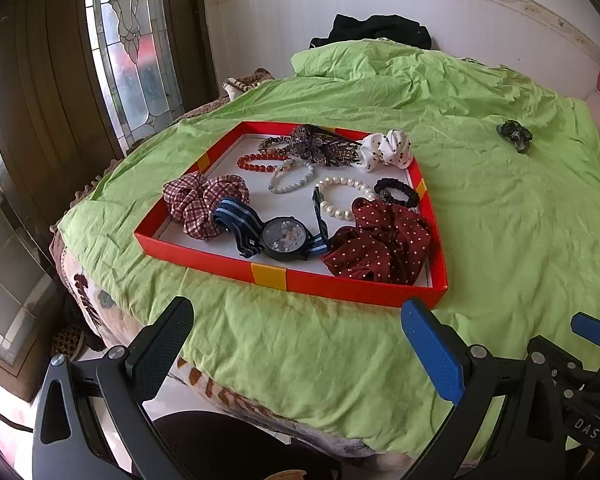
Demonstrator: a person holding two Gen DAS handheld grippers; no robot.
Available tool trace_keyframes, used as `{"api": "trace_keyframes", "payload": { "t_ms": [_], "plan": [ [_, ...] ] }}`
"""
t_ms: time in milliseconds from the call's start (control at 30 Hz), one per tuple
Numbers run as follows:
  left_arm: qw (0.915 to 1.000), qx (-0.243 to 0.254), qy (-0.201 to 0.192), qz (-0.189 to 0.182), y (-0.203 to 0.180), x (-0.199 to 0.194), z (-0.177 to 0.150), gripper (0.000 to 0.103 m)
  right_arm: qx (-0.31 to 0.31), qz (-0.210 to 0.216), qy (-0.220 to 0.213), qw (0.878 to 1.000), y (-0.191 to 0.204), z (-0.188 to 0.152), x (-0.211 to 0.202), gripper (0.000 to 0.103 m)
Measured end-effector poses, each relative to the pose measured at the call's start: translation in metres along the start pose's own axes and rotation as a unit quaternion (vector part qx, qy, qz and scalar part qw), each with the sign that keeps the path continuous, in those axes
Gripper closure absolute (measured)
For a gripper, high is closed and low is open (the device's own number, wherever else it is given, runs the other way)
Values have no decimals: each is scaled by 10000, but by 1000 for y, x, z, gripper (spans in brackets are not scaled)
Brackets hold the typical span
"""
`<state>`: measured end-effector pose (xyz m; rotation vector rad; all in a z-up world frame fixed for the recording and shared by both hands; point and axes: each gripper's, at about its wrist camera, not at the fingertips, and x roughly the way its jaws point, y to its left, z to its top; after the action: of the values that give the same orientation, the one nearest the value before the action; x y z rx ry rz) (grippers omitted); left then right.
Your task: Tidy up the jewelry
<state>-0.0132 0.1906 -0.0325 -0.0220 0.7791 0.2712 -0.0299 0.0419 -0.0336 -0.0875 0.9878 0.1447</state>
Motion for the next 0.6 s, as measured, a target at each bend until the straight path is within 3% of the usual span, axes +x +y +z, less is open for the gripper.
{"api": "trace_keyframes", "payload": {
  "t_ms": [600],
  "plan": [
    [9997, -95, 109, -219, 8, 9, -4, 0, 3, -39, 54, 10000, 7, 0, 5, 29]
  ]
}}
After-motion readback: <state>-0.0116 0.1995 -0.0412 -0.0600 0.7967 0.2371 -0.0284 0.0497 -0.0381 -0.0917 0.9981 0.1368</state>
